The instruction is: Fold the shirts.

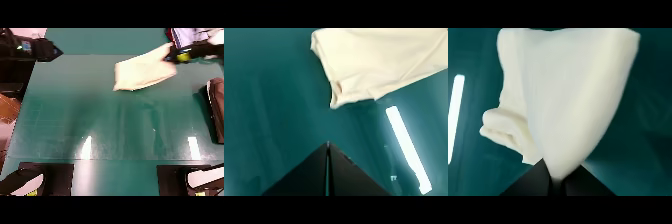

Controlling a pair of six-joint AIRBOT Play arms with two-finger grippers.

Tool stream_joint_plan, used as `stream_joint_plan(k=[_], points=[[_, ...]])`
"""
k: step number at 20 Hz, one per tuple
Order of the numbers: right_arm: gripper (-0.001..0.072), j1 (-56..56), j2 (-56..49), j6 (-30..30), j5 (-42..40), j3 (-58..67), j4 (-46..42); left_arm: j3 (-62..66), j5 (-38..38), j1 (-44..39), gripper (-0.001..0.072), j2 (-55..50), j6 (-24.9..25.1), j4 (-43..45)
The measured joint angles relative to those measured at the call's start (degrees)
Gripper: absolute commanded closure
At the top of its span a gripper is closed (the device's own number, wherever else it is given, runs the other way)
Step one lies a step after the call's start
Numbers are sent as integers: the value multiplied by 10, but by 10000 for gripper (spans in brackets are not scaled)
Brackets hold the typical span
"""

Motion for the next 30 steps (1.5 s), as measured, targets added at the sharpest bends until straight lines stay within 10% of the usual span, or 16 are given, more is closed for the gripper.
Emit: stream_joint_plan(k=[10,30], points=[[695,-336,57,4,-22,3,-12,0,92,-94,686,0,-16,0],[696,-441,177,-45,-51,3,25,-5,95,-99,686,-3,-15,1]])
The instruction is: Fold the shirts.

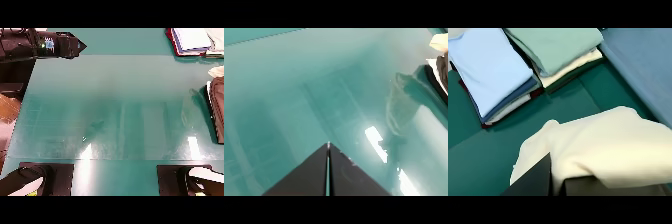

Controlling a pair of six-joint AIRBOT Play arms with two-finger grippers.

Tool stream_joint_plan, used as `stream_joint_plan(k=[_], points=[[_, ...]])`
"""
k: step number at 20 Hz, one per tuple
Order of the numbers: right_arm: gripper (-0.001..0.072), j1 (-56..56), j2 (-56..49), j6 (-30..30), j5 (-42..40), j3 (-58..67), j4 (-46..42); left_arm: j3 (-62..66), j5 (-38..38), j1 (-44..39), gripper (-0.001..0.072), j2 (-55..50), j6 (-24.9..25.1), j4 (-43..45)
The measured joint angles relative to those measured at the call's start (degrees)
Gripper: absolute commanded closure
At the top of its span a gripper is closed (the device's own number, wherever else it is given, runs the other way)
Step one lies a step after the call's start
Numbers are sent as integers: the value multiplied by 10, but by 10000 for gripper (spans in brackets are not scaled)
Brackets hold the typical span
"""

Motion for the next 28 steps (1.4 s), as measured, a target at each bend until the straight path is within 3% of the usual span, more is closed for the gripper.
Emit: stream_joint_plan(k=[6,15,16,18,19,20,24,28], points=[[695,-31,30,-10,70,-34,-100,0,-4,0,686,0,3,2],[689,-89,115,-13,95,-231,-208,0,-12,0,686,0,9,4],[619,-100,122,-13,96,-248,-210,0,-13,0,686,0,12,4],[255,-121,130,-13,100,-272,-220,0,-14,0,686,0,15,4],[125,-131,133,-13,101,-280,-221,0,-15,0,686,0,15,5],[76,-138,135,-13,101,-286,-219,0,-16,0,686,0,17,5],[77,-142,139,-2,95,-296,-192,0,-17,0,685,0,18,5],[78,-63,139,2,83,-299,-98,0,-18,0,686,0,19,5]])
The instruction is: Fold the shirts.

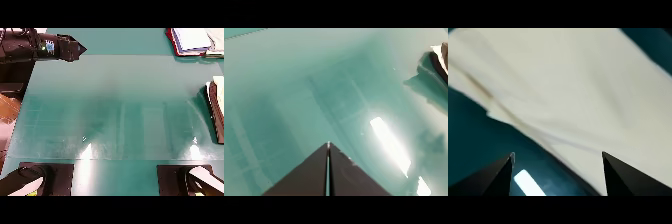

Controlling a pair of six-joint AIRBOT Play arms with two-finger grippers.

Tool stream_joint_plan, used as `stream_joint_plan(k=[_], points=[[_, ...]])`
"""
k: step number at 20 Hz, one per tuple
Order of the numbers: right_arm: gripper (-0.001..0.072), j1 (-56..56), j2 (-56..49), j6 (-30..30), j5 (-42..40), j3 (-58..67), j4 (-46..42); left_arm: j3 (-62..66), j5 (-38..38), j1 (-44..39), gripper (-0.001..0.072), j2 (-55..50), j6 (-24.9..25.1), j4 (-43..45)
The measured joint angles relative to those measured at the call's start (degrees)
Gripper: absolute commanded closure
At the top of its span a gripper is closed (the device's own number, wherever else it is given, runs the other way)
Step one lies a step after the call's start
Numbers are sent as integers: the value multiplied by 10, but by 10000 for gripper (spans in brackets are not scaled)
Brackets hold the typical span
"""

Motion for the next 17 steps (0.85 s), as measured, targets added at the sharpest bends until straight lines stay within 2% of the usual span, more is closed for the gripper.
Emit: stream_joint_plan(k=[6,8,9,10,11,17], points=[[101,261,0,2,-27,-1,96,0,0,0,685,0,0,3],[321,360,0,2,-49,-1,105,0,0,0,686,0,0,3],[464,402,0,2,-62,-1,108,0,0,0,686,0,0,3],[655,443,0,2,-75,-1,109,0,1,0,685,0,0,2],[695,477,0,1,-85,-1,111,0,1,0,685,0,0,2],[695,599,0,-5,-117,-1,115,0,2,0,685,0,0,2]])
